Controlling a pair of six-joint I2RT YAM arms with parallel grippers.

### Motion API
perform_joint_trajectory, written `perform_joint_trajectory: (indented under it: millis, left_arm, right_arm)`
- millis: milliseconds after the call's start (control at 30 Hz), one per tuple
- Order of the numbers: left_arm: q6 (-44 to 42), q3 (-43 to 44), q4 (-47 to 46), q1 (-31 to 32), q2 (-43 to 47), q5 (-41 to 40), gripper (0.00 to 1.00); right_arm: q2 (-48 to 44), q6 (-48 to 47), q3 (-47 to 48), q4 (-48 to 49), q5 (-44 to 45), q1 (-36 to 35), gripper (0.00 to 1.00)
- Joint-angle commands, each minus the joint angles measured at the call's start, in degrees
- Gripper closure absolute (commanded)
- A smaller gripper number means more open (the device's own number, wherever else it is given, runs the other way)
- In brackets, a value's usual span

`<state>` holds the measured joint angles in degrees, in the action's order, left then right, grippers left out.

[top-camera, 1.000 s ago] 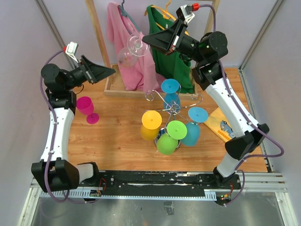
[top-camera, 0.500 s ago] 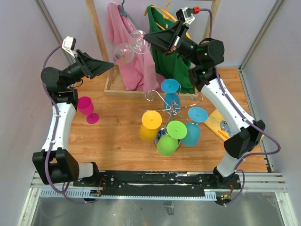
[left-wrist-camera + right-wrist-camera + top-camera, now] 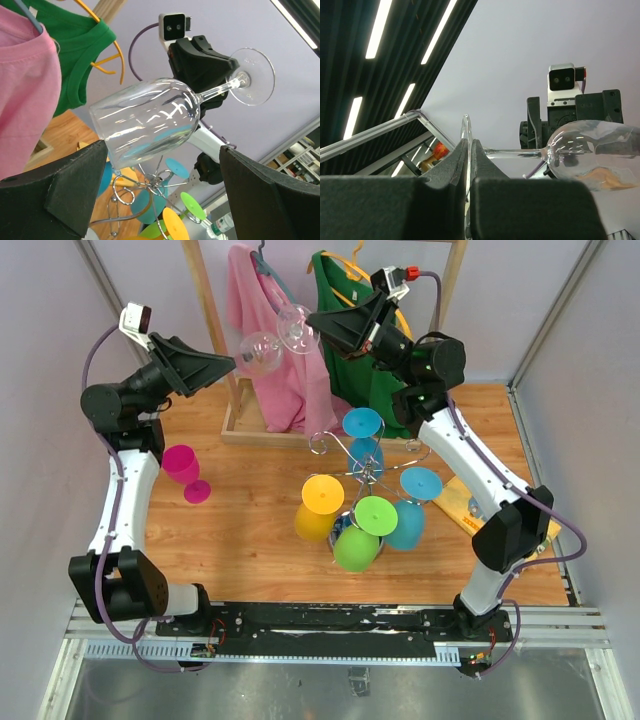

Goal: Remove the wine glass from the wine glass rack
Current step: Place the wine glass at the center of the board.

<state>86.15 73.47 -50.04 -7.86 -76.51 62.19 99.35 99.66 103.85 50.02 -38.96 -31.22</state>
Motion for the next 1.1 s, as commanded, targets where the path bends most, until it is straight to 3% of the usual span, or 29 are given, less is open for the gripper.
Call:
perform_joint_trajectory:
  millis: [0,367,733,1067]
  left_arm:
    - [2.44,1.48,-4.44,-0.14,0.48,-0.94,0.02]
    - [4.19,1.66,-6.70,0.33,0.71,-1.81,0.02]
    - [5.58,6.04,-8.75,0.34,0.35,-3.07,0.03]
    - [6.55,7.31,-8.16,0.28,5.02,-3.75,0.33]
  right_arm:
    - [1.02,3.97,-0.15,10.78,3.40,-0.42,0.99]
    - [4.43,10.08,-1.02,21.61,8.02,-1.41,0.99]
    - [6.10,11.80,-1.62,25.12,9.50,-2.52,0.99]
    - [9.98,17.89,-0.58,33.00,11.79,-3.16,0.99]
